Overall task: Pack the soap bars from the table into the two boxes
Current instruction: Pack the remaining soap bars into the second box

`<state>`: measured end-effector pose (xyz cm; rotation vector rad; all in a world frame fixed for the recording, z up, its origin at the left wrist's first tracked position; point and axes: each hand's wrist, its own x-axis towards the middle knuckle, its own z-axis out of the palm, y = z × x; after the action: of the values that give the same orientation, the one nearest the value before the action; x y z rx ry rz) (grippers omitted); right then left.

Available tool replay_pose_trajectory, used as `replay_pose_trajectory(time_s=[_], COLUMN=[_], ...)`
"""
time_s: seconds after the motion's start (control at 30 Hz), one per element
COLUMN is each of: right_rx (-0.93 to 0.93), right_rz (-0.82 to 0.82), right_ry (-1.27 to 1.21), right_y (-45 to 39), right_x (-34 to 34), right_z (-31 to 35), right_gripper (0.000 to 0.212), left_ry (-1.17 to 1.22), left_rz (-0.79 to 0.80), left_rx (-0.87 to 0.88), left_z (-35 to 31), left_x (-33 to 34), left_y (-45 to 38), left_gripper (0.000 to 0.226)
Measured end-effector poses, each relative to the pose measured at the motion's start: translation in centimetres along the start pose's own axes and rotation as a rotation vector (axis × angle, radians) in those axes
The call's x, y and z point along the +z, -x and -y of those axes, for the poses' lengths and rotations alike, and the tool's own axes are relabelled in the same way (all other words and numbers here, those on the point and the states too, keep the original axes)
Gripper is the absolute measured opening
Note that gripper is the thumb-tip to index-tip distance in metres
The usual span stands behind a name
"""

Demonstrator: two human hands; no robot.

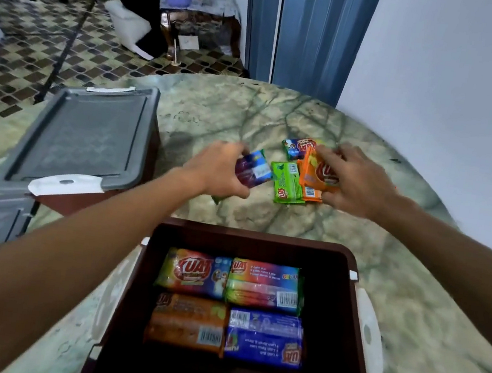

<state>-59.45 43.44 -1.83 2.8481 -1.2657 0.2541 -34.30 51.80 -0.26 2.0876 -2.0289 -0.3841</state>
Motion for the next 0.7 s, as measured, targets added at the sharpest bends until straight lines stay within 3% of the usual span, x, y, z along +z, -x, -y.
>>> replay_pose_trajectory(time_s=[0.13,0.3,0.4,0.5,0.7], right_rx=[-0.121,-0.244,-0.344,-0.355,-0.186], right_rz=[-0.061,0.296,0.441,0.392,0.31], right_ry=[-0.071,-0.049,0.034,0.106,0.106], right_y=[3.9,10.7,13.4,15.1,15.8], right_x=[-5.9,-5.4,-2.4,-0.1,1.1], right_z=[4.7,11.1,14.0,15.5,16.9], right_gripper=[0.093,0.092,0.079,0.064,0.065], left_ry=[-0.206,-0.284,-0.307,-0.299,-0.37], left_rz=[-0.048,0.265,0.38,0.358,0.332], left_rx=[0.226,0.215,0.227,0.243,0.271], left_z=[-1.9,-1.4,-0.6,0.1,0.3], left_x=[-4.1,-1.7,1.1,2.6,3.1], left_y=[6.6,15.0,17.4,18.7,19.7], left_gripper=[0.074,0.076,0.075,0.07,0.053])
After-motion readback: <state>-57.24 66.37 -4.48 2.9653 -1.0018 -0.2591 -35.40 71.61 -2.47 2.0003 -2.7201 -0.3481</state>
